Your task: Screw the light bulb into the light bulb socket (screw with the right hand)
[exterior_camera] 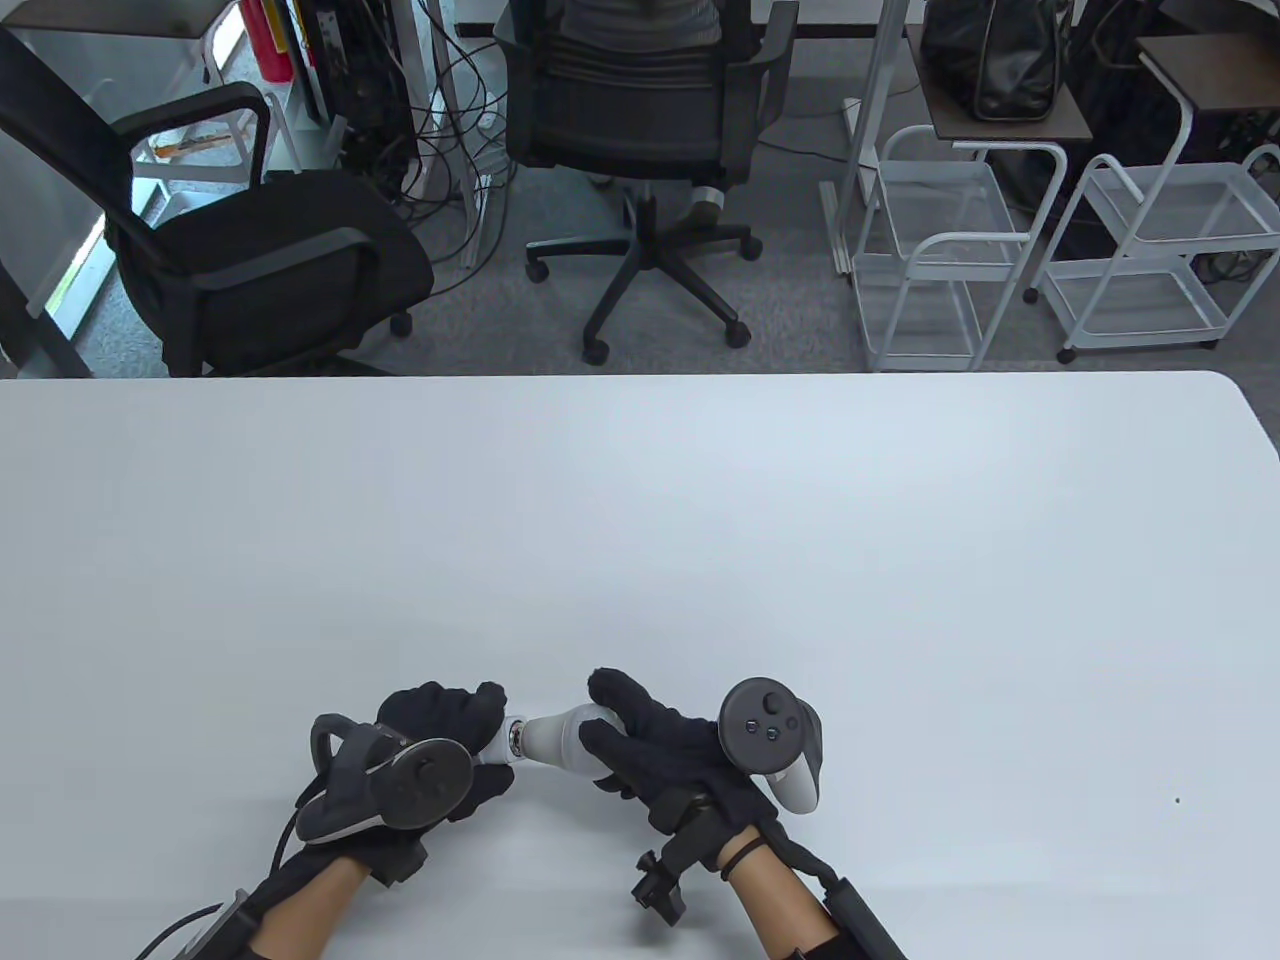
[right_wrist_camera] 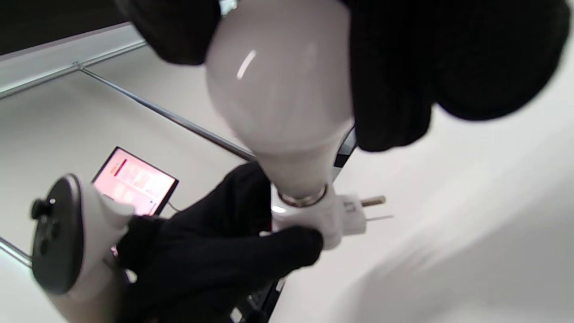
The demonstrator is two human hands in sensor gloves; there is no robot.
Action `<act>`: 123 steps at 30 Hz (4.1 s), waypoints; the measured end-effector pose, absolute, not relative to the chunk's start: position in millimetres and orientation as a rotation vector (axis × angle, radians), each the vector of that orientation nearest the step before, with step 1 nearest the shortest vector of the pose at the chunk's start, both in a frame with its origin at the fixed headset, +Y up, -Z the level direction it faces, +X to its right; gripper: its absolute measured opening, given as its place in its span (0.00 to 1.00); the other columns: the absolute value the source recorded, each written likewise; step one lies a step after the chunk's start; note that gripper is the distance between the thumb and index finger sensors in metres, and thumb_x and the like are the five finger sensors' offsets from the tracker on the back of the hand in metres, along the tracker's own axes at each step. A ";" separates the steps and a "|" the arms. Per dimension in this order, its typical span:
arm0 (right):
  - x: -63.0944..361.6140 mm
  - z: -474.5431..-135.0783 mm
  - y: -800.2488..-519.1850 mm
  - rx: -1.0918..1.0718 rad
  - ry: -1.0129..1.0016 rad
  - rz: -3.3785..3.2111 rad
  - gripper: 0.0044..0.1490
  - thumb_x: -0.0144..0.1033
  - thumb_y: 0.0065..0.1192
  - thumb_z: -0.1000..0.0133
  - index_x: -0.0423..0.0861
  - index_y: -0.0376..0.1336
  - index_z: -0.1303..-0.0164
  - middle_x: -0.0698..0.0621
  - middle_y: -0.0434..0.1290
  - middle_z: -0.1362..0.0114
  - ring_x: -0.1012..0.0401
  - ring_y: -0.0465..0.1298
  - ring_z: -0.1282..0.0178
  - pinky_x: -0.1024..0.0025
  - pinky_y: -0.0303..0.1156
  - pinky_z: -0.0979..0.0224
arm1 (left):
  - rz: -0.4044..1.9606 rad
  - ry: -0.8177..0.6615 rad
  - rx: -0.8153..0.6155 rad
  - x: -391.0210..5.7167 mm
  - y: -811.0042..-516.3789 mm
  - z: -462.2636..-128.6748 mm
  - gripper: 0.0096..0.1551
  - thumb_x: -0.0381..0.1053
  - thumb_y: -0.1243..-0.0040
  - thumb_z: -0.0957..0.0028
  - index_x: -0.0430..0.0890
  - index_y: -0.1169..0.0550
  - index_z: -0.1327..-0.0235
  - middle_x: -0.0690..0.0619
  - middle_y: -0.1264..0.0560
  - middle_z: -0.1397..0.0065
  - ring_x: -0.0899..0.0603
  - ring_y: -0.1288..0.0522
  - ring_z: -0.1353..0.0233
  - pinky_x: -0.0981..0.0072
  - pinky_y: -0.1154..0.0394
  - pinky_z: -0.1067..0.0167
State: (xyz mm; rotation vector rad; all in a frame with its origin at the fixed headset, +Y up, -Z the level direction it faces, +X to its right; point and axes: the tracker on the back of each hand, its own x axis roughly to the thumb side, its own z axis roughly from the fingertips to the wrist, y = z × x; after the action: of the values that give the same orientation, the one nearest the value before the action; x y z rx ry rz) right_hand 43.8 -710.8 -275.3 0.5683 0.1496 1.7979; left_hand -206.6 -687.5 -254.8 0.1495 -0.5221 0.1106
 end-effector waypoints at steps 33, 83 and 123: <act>48.4 -275.5 -716.8 0.500 0.165 1.718 0.36 0.37 0.58 0.36 0.30 0.53 0.24 0.18 0.56 0.30 0.34 0.76 0.54 0.48 0.75 0.57 | 0.085 -0.518 0.161 -203.3 -690.3 -254.3 0.44 0.65 0.28 0.53 0.40 0.26 0.30 0.42 0.17 0.41 0.39 0.21 0.39 0.39 0.29 0.35; 52.8 -278.1 -720.6 0.437 0.123 1.748 0.32 0.38 0.52 0.34 0.33 0.56 0.26 0.17 0.70 0.48 0.41 0.80 0.63 0.55 0.78 0.66 | 0.084 -0.530 0.178 -201.5 -688.3 -252.0 0.44 0.65 0.28 0.53 0.41 0.27 0.29 0.43 0.18 0.40 0.39 0.21 0.38 0.39 0.30 0.34; 53.1 -277.1 -721.0 0.432 0.179 1.684 0.33 0.38 0.54 0.35 0.31 0.58 0.26 0.16 0.62 0.37 0.35 0.77 0.58 0.50 0.76 0.60 | 0.045 -0.528 0.205 -197.8 -686.7 -249.6 0.45 0.65 0.28 0.54 0.43 0.27 0.29 0.43 0.19 0.40 0.40 0.22 0.38 0.39 0.31 0.33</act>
State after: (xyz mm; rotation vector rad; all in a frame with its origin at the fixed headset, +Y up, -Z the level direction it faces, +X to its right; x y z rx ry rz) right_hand 53.1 -721.0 -277.1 0.4322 0.1786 1.6835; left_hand -197.8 -686.7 -249.6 0.2051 -0.5278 0.0455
